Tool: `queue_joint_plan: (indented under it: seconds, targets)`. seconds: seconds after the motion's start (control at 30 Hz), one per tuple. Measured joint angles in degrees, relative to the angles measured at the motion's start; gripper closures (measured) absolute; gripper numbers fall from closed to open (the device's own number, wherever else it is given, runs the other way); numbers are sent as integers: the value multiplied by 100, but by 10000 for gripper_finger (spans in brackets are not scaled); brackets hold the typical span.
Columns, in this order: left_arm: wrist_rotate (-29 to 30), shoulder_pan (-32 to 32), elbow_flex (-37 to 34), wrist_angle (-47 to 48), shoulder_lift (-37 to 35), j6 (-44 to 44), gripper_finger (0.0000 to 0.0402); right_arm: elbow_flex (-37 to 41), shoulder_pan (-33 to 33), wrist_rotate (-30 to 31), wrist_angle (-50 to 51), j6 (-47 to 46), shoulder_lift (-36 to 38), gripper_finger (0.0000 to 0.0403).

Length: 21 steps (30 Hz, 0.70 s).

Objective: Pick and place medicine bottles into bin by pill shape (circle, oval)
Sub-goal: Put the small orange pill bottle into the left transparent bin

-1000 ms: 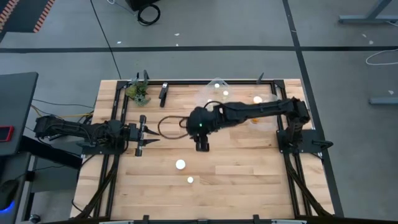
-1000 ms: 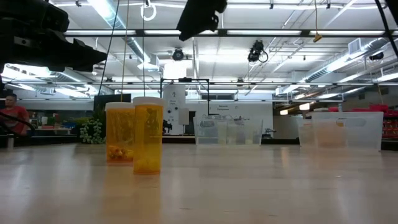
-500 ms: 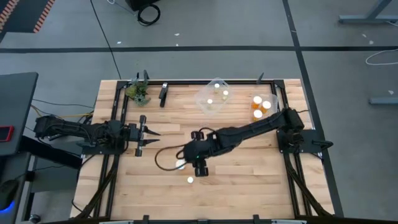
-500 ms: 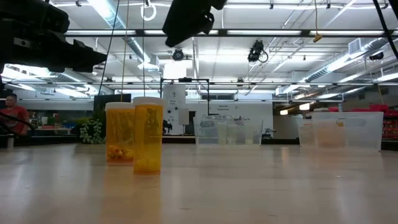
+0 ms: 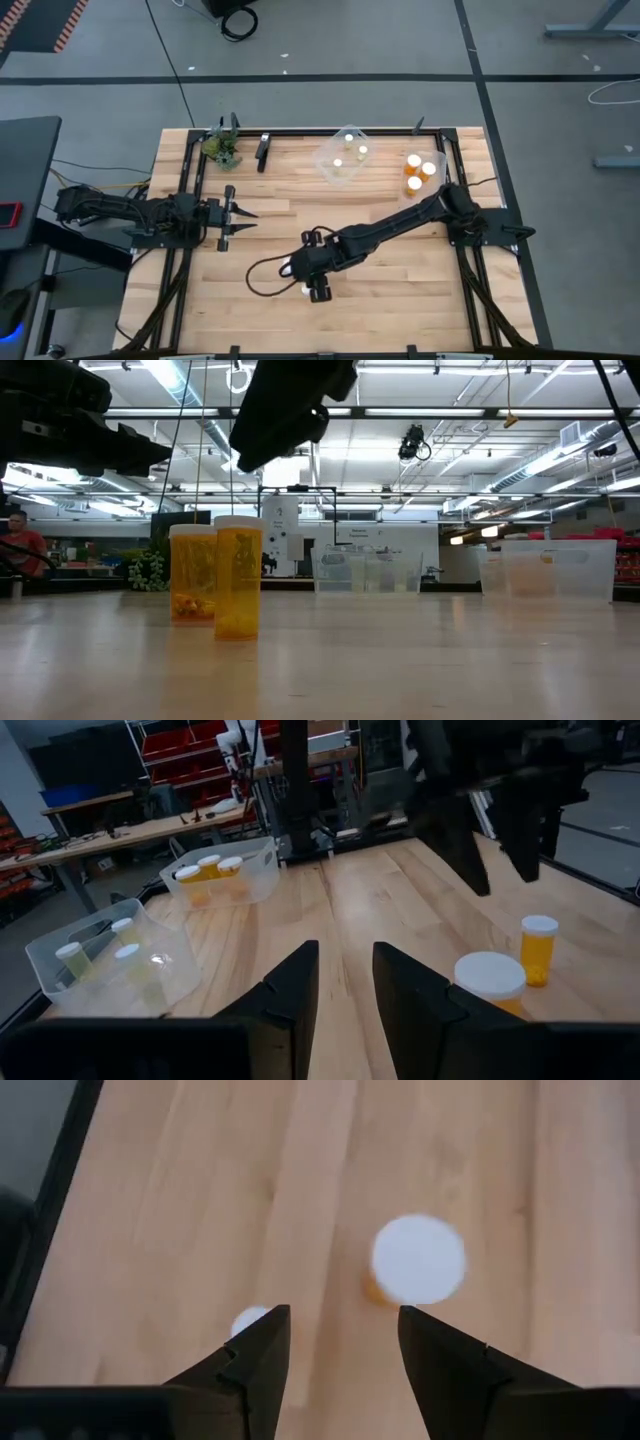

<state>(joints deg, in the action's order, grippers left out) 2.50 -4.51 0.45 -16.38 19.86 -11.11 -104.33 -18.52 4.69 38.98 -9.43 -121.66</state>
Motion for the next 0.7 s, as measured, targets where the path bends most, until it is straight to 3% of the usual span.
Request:
queue_joint_plan:
  seconds: [0.47, 0.7]
  targets:
    - [0, 2, 0, 22, 0, 0, 294, -47, -292, -344, -724, -77, -443, 209]
    - [0, 1, -1, 28, -1, 0, 294, -51, -344, -187, -732, -45, -525, 209]
